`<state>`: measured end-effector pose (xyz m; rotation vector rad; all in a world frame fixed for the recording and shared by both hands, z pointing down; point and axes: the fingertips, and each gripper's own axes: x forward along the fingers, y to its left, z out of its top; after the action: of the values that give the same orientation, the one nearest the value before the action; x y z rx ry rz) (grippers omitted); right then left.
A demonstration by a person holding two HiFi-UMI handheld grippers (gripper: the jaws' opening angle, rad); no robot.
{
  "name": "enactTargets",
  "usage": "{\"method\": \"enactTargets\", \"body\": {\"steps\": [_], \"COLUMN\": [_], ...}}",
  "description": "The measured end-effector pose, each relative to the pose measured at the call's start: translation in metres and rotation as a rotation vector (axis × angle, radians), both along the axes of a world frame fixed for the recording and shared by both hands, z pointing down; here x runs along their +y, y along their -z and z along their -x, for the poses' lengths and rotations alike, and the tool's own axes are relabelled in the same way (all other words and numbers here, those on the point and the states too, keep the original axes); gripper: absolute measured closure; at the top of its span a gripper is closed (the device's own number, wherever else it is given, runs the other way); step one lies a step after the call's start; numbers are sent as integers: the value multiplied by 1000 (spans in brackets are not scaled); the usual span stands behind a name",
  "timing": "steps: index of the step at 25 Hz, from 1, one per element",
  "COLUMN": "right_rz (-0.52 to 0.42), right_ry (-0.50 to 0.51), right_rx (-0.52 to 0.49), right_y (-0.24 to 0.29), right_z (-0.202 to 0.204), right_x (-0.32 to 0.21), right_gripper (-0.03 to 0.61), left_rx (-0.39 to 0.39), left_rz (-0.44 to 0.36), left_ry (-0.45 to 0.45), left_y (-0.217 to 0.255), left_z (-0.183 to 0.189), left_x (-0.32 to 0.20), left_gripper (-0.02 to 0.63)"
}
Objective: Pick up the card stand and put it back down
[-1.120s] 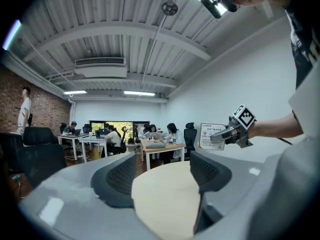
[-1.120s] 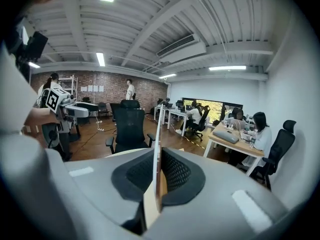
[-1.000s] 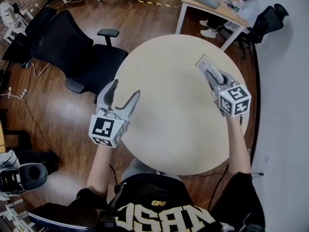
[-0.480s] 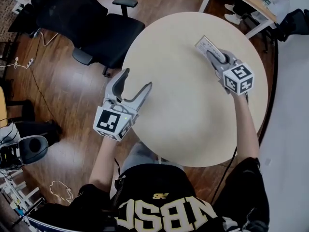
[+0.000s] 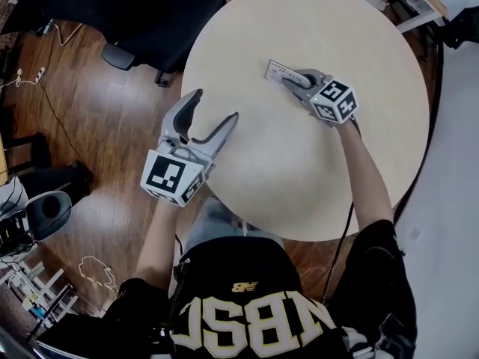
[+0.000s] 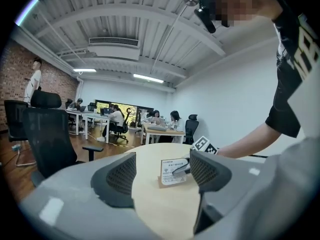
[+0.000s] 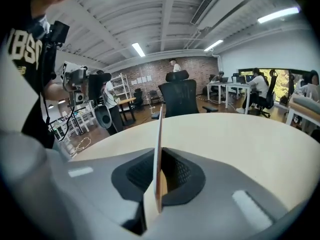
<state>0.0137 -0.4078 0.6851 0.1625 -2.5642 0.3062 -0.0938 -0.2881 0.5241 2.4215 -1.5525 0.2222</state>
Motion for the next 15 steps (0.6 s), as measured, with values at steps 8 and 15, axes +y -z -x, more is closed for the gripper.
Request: {"method": "enactTargets", "body": {"steps": [8, 15], "right_rz": [53, -112], "right_ry": [-78, -285], "right_rx": [-23, 7], "right_y": [-29, 38], "right_z": [-1, -32], "right_x": [-1, -4], "right_gripper": [470, 266], "left_rx": [9, 26], "left_rz": [28, -12], "left_ry": [-47, -100], "left_y": [-19, 1], "left_z": [-1, -5], "left_x": [4, 13], "left_gripper": [275, 275]}}
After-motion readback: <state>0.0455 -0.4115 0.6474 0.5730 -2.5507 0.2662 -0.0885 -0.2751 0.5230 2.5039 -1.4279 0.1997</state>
